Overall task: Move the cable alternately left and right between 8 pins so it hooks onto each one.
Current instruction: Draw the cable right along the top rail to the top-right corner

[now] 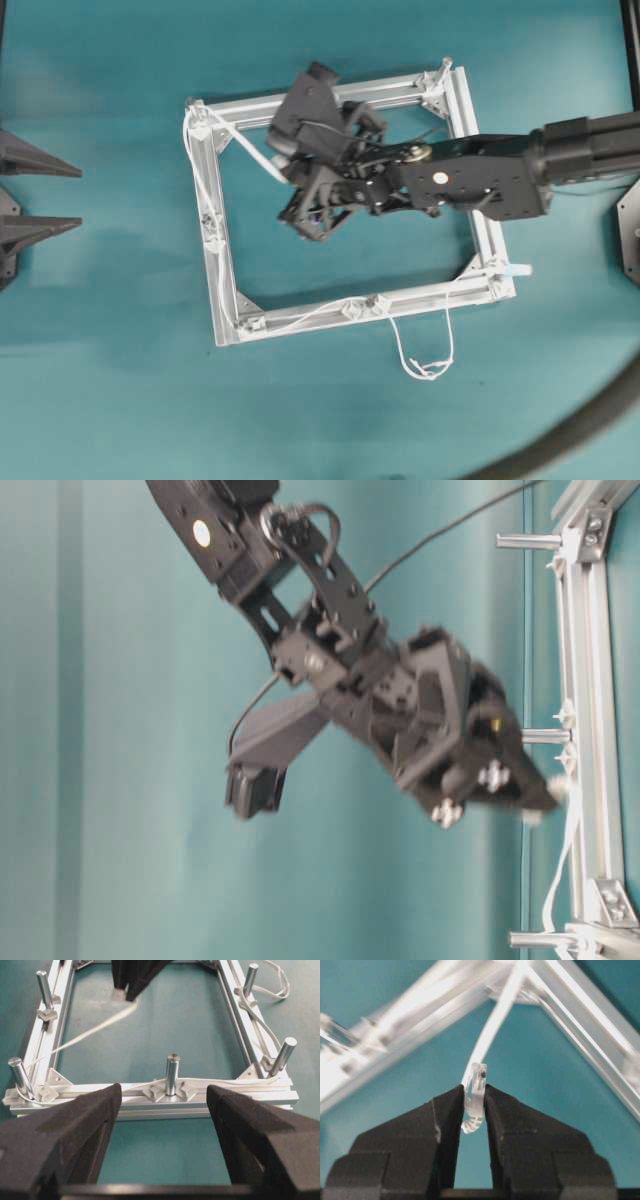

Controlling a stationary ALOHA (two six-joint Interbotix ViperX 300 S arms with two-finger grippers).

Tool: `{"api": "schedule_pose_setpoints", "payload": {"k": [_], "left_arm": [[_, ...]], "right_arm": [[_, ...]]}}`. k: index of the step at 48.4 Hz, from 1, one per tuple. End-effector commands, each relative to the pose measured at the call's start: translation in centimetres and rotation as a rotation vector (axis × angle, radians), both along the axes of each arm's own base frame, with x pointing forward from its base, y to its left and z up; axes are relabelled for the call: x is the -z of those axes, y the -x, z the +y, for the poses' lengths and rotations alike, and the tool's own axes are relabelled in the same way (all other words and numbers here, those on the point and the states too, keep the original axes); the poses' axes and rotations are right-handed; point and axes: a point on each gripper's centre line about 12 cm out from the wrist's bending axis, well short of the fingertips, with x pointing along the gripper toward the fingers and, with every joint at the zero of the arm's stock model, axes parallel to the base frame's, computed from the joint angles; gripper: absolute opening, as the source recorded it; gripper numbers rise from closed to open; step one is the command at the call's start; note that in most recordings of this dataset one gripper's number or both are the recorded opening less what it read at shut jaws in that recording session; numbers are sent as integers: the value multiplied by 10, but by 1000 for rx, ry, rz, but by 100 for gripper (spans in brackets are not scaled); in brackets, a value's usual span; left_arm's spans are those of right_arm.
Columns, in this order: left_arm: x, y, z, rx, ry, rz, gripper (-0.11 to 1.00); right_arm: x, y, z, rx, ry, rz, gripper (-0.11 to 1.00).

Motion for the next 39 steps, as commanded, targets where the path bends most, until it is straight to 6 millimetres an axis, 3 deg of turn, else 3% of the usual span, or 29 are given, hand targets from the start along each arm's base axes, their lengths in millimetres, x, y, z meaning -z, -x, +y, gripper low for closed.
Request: {"api": "schedule_pose_setpoints", "payload": {"k": [1,18,39], "left_arm": [[-5,-1,1,-3,-5,-10,73],[-5,-1,1,-3,-6,-12,73],[-5,-1,1,-3,-5,-10,73]], "right_arm": [[-19,14,-2,37,15,-3,16],[-28,73,-24,197,10,48,16],[-24,115,-58,271,102,185,14]]}}
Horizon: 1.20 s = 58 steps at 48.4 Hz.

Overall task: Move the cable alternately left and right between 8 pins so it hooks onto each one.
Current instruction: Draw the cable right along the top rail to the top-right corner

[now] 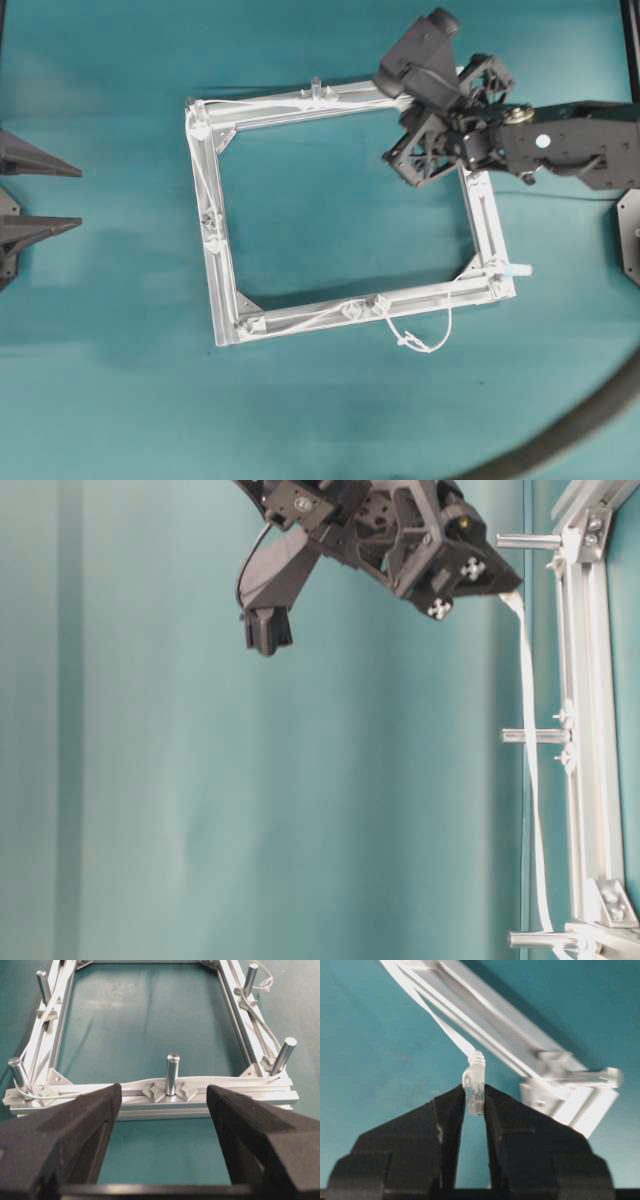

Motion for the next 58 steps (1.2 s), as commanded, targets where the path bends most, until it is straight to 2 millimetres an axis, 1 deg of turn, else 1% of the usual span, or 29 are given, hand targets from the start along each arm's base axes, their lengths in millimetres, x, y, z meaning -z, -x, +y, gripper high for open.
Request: {"api": "schedule_pose_setpoints", "payload": {"k": [1,6,13,22,30,39,48,58], "left_arm": [[-5,-1,1,-3,-7,-10,73],[-5,-1,1,-3,-7,-12,73],[-5,-1,1,-3,-7,-10,73],[-5,-1,1,-3,-7,-12,73],[-5,-1,0,-1,-7,-10,73],[-5,-1,1,-2,-9,-12,73],[-5,-1,0,-1,-7,-12,73],[-5,-1,1,-3,-7,-12,73]], "right_arm": [[-14,7,-10,22,29,-21,14],[-15,12,-17,18,55,-4,14],[-12,21,-19,11,71,28,14],[-13,31,-28,-7,123,41,14],[-13,36,-38,-17,171,61,14],[-11,40,-45,-48,213,75,14],[-4,47,-54,-49,212,75,14],[2,53,-58,-54,192,65,14]]}}
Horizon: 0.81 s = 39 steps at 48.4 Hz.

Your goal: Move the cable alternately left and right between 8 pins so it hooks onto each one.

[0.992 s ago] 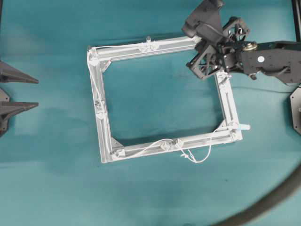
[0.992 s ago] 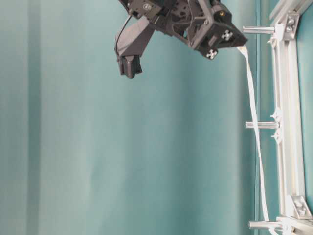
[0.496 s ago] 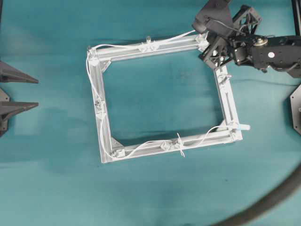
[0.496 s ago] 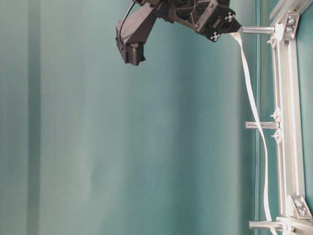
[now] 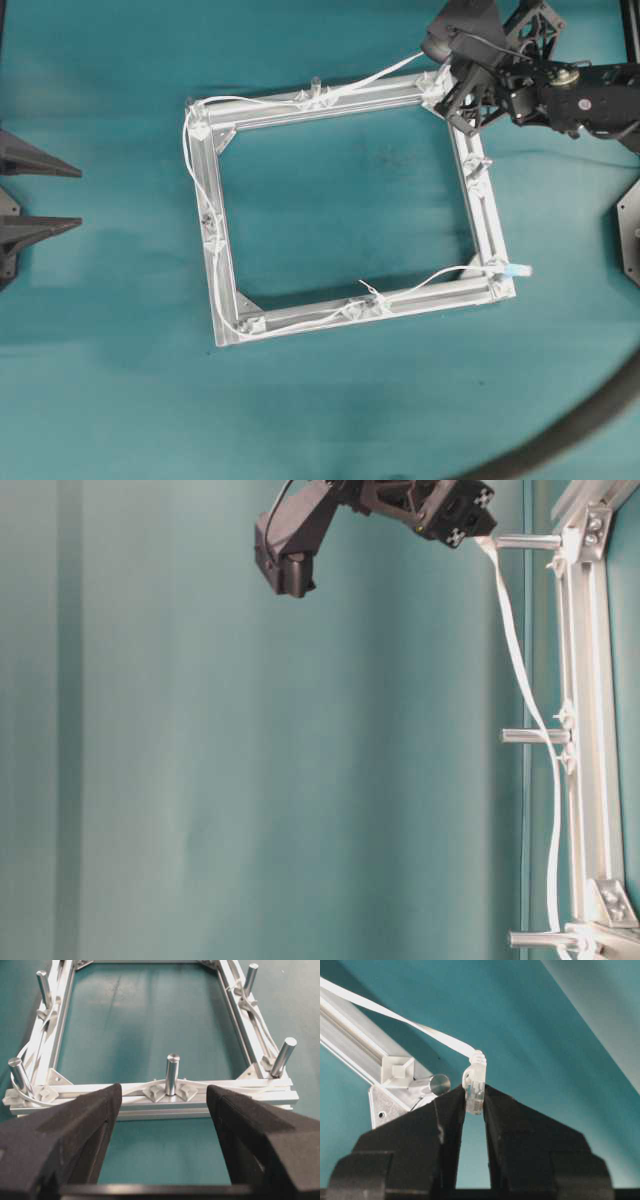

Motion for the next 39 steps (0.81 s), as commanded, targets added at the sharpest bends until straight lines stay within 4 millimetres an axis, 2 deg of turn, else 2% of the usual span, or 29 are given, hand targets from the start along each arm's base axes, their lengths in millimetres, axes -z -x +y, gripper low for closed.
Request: {"api": "schedule_pose_setpoints", "payload": {"k": [1,19,33,39], "left_arm": [[-5,-1,0,-1,-5,-10,73],[-5,-1,1,-2,-7,-12,73],[-5,-1,1,-3,-5,-10,73],[-5,-1,1,-3,-5,-10,73]], "right_arm": [[-8,0,-2,-7,3,-40,14],[8,9,-2,-35,-52,-60,14],[14,15,8,-17,-108,-111,13],[13,13,20,-29,-146,-153,13]]}}
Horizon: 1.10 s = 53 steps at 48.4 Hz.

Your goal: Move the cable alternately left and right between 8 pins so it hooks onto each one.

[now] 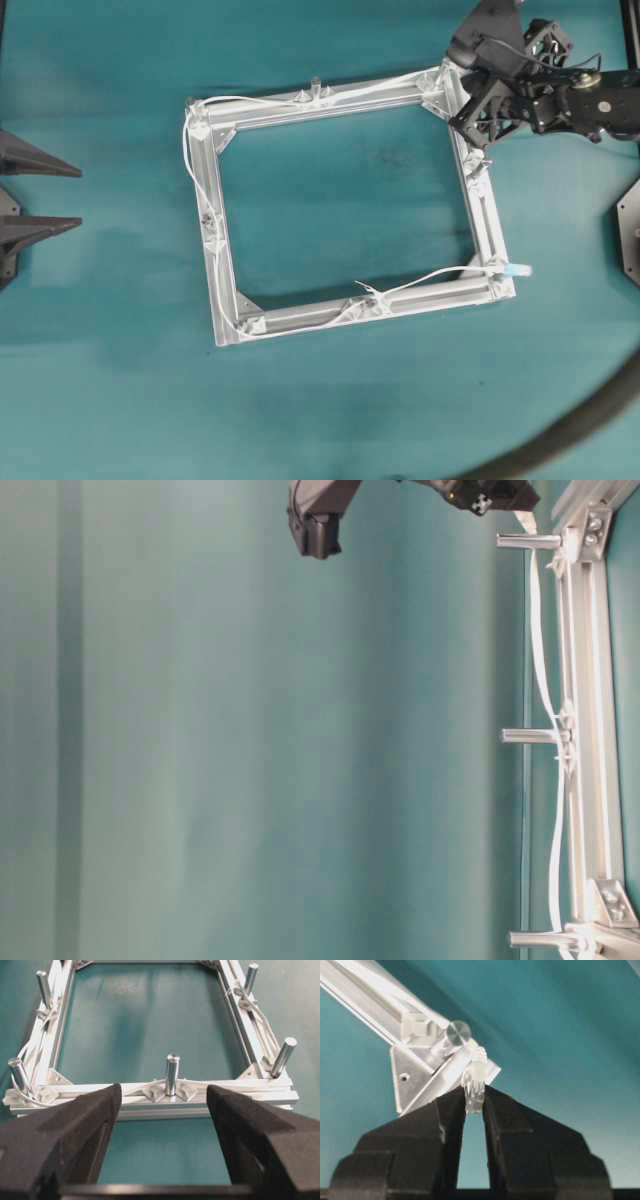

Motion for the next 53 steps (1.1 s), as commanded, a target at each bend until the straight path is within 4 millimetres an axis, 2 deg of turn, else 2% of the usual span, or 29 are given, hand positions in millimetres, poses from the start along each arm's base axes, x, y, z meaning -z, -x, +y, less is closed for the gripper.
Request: {"api": "schedule_pose_setpoints", "payload": {"k": [1,13,53], "left_arm": [[-5,-1,1,-3,-7,-9,73],[-5,-1,1,-4,-7,-9,73],[-5,-1,1,-4,-7,-10,73]], "right_arm": [[-10,-6,9,-20,-19,-64,13],[-2,-12,26,-37,-134,-146,13],[6,-9,28,-17,-164,-132,14]]}}
